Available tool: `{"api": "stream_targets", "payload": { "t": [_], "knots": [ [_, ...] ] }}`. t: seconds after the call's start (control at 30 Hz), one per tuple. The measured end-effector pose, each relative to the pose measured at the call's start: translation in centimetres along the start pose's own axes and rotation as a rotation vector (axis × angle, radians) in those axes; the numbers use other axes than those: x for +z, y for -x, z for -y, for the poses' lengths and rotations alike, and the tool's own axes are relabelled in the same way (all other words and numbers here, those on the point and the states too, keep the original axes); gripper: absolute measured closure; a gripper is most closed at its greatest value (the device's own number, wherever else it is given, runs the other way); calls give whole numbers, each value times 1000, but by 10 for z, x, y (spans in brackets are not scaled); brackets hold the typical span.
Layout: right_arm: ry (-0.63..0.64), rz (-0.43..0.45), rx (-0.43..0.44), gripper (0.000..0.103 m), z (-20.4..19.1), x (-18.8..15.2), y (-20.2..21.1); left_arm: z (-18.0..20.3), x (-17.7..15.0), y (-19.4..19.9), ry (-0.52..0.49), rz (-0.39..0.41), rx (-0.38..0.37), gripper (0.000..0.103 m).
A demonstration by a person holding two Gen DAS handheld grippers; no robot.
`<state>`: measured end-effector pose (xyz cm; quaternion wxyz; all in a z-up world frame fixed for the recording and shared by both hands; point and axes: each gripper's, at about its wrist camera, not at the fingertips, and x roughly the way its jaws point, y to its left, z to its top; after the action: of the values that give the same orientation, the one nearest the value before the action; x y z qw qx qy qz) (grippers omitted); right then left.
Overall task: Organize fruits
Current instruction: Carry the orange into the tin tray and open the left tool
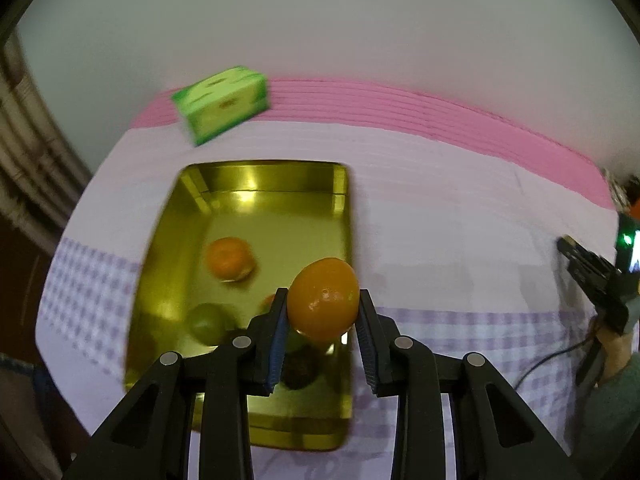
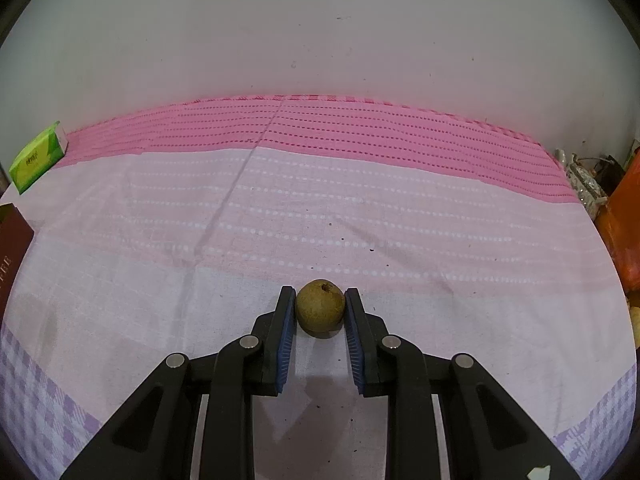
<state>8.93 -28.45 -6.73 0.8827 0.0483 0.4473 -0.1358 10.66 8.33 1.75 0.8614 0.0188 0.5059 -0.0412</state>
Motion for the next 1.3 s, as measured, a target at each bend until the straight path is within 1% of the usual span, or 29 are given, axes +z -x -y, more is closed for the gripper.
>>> {"api": "stream_targets", "payload": {
  "t": [0.17,0.3,0.5,0.7,0.77,0.87,1.03,1.17,1.3],
  "knots": [
    [0,0,0,81,0,0,0,-35,2,2,67,-4,36,70],
    [0,0,3,80,0,0,0,-52,4,3,97,-5,67,70],
    [4,0,0,80,0,0,0,-76,2,0,146,-21,89,70],
    [6,0,-1,80,0,0,0,-90,1,-6,172,-42,97,70],
    [9,0,-3,80,-1,0,0,-93,0,-10,178,-62,90,70],
    [12,1,-5,80,-1,0,0,-98,-7,-12,181,-81,87,70],
    [15,1,-7,80,-1,0,1,-107,-22,-21,192,-129,105,70],
    [13,0,-4,80,0,0,1,-108,-26,-28,194,-148,96,70],
    [9,-1,0,80,0,1,0,-106,-27,-35,181,-163,104,69]
  ]
}}
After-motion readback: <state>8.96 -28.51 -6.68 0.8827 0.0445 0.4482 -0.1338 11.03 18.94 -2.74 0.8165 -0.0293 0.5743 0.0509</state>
